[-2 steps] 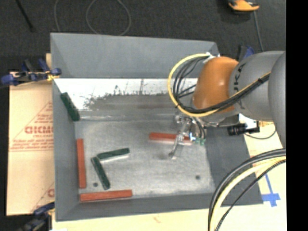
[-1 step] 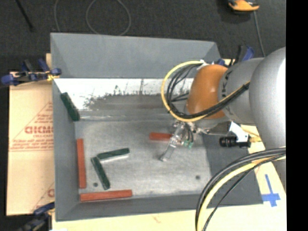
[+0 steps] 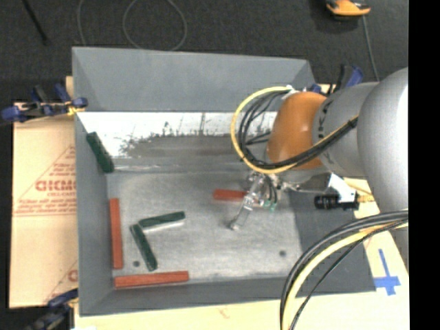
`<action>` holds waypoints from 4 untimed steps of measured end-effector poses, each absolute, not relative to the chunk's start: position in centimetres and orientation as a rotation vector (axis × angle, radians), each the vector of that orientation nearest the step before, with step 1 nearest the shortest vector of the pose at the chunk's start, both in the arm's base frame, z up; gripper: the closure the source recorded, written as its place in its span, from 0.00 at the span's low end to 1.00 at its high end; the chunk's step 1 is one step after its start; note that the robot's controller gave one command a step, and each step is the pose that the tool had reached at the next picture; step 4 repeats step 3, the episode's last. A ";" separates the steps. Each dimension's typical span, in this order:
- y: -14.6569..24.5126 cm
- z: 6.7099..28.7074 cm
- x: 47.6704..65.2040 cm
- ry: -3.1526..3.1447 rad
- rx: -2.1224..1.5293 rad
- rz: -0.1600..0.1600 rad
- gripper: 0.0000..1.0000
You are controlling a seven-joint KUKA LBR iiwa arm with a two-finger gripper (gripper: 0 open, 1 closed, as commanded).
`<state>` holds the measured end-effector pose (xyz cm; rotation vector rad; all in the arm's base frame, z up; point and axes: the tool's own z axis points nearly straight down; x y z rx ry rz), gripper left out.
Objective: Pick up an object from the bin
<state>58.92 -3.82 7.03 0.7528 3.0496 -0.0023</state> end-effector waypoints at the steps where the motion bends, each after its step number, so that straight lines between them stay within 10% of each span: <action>1: -3.8 7.1 59.0 3.049 0.749 -0.002 1.00; 3: -4.0 15.8 59.4 3.047 0.733 0.002 1.00; 4: -4.0 15.8 59.4 3.047 0.733 0.002 1.00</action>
Offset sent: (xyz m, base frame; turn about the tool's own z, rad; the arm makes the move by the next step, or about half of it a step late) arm 0.0000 0.0000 0.0000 0.0000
